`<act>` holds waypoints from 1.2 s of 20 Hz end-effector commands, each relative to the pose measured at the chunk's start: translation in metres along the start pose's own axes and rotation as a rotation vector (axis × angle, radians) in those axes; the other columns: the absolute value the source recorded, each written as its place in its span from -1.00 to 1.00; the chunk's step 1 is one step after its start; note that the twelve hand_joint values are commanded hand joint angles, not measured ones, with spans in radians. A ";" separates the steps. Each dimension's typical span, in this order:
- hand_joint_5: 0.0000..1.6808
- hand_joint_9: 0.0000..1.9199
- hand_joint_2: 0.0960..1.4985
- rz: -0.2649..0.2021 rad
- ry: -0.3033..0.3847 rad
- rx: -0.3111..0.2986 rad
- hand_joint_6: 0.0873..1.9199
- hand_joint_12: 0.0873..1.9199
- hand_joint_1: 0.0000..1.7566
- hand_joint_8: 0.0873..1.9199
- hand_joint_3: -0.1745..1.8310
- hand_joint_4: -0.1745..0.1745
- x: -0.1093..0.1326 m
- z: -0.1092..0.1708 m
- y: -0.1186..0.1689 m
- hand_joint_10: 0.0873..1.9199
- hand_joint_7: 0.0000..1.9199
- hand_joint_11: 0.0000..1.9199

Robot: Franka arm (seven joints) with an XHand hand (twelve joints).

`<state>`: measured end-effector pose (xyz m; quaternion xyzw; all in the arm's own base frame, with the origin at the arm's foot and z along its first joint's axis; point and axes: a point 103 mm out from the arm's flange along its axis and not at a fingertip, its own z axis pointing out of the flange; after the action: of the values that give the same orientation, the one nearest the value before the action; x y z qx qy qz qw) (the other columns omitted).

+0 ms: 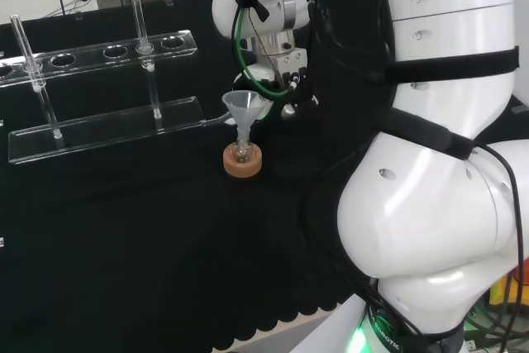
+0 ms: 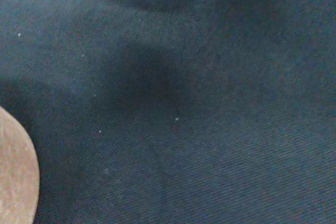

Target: Pick up the weighing funnel.

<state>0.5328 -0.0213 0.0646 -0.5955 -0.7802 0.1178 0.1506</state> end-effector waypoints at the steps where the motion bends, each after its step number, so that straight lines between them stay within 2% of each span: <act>1: -0.32 -0.20 -0.23 -0.008 0.001 0.003 -0.37 0.30 -0.01 -0.33 -0.17 -0.31 0.008 0.008 0.006 -0.49 -0.44 -0.48; 13: -0.25 -0.20 -0.23 0.002 -0.030 -0.039 -0.31 0.30 0.01 -0.33 -0.17 -0.25 0.012 0.005 0.008 -0.49 -0.45 -0.48; 24: -0.13 -0.20 -0.25 0.007 -0.037 -0.038 -0.18 0.30 0.06 -0.33 -0.16 -0.10 0.016 0.007 0.009 -0.49 -0.46 -0.48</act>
<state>0.5345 -0.0038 0.0571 -0.5979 -0.7836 0.1144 0.1241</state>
